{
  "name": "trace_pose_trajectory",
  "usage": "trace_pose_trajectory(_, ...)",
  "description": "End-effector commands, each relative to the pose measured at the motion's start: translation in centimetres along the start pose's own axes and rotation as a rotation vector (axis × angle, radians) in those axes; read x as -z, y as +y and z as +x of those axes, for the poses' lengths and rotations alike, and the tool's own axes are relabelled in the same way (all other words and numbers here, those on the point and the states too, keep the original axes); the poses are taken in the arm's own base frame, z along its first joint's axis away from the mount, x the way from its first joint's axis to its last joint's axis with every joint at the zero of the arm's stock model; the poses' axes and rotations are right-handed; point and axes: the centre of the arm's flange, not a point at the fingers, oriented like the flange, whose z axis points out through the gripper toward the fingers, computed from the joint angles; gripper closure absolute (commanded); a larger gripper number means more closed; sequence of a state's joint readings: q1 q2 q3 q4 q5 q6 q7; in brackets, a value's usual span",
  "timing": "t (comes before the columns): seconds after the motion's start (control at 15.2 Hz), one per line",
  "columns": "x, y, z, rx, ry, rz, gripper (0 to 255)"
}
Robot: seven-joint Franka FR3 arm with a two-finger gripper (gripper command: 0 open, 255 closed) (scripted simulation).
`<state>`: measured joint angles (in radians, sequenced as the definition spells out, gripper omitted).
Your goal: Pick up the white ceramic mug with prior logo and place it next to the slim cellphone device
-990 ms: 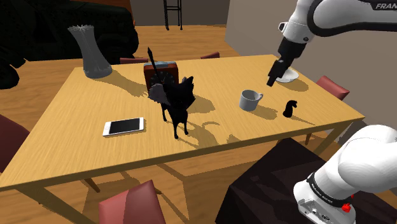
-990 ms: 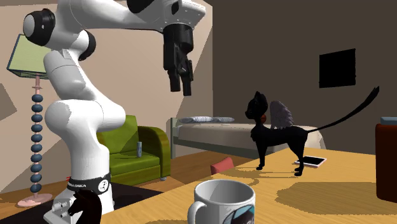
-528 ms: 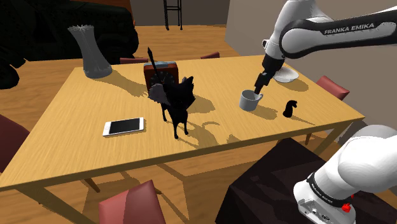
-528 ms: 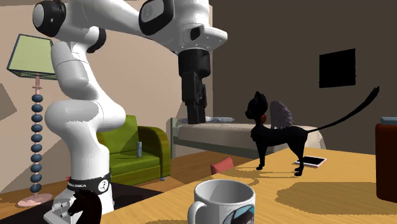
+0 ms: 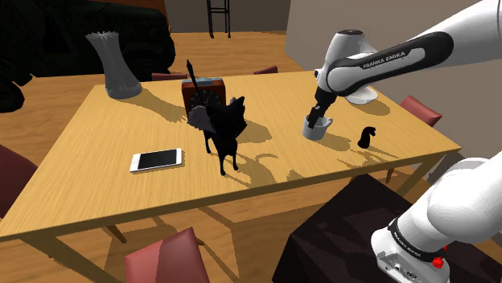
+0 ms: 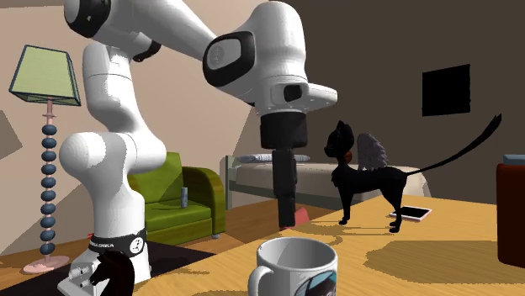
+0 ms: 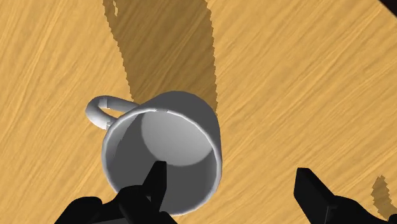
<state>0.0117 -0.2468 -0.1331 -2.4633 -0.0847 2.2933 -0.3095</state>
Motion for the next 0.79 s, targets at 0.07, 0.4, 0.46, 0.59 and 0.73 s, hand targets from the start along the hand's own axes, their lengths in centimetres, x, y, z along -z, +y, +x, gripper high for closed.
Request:
trace_pose_trajectory(0.07, -2.1, 0.6, 0.9, 0.008, 0.001, -0.005, 0)
trace_pose_trajectory(0.4, -4.7, 0.6, 0.9, 0.008, 0.001, -0.005, 0)
trace_pose_trajectory(0.46, -5.5, 0.6, 0.9, 0.008, 0.001, -0.005, 0)
trace_pose_trajectory(0.59, -5.5, 0.6, 0.9, 0.008, 0.001, -0.005, 0)
trace_pose_trajectory(0.73, -5.5, 0.6, 0.9, 0.008, 0.001, -0.005, 0)
